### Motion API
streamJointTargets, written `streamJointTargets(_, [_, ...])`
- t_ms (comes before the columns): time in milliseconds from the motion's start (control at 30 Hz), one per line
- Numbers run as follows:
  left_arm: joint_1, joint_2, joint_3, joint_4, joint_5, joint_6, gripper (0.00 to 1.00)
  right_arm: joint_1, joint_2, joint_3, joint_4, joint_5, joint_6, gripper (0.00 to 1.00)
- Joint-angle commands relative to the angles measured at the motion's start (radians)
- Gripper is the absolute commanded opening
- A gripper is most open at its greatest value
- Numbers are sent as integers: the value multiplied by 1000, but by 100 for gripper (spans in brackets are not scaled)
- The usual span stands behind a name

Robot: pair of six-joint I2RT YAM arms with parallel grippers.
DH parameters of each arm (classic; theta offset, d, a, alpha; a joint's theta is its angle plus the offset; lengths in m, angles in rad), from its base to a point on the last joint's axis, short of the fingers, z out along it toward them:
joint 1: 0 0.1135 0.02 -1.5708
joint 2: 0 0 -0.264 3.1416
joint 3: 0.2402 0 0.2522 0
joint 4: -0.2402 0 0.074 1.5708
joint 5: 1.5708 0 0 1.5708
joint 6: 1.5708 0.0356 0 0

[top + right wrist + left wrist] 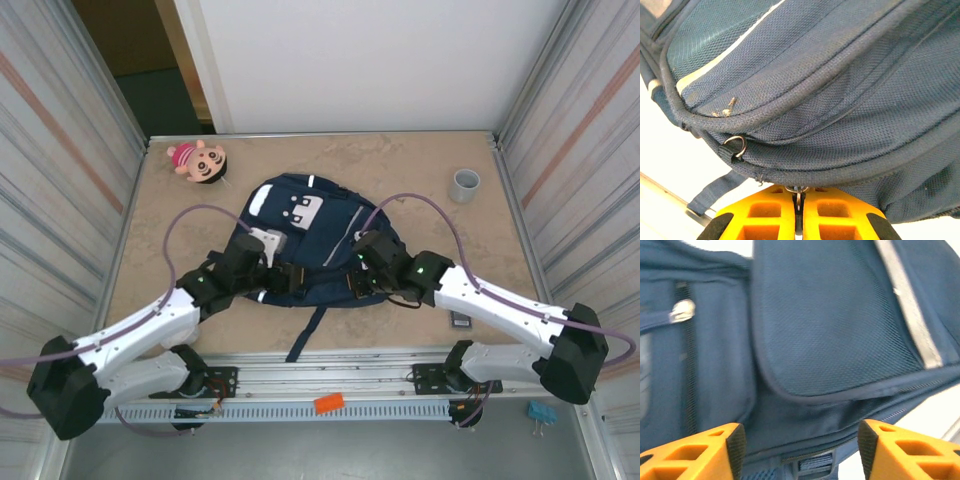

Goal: Pack books, pencil case, and school supplies into a backpack

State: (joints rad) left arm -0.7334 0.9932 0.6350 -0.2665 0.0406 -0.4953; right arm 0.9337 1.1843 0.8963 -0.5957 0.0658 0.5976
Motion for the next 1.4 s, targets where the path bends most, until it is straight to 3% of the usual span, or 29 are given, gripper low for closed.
streamJointTargets(0, [39,-78,-50,-145,-110,-267,66,34,37,29,19,-63,32,0])
streamJointTargets(200, [81,-197,-234,-84,-85,-508,67,98,121,61,35,-89,48,0])
streamJointTargets(400, [143,-216,-356,139,-92,-561,66,168,209,120,68,-126,62,0])
streamJointTargets(500, [204,-147,-351,243,-61,-529,65,200,249,143,87,-132,81,0])
streamJointTargets(667, [303,74,-249,361,82,-451,65,220,312,171,154,-159,107,0])
streamJointTargets(800, [338,257,-104,391,170,-397,66,223,364,216,196,-174,114,0])
streamJointTargets(933, [347,325,19,360,195,-377,69,215,425,273,223,-184,105,0])
streamJointTargets(1033, [347,283,55,284,194,-390,70,203,472,319,202,-187,90,0])
streamJointTargets(1167, [328,121,-60,243,201,-516,70,186,496,343,200,-196,93,0])
streamJointTargets(1367, [177,-86,-227,286,103,-693,67,176,507,349,214,-228,88,0])
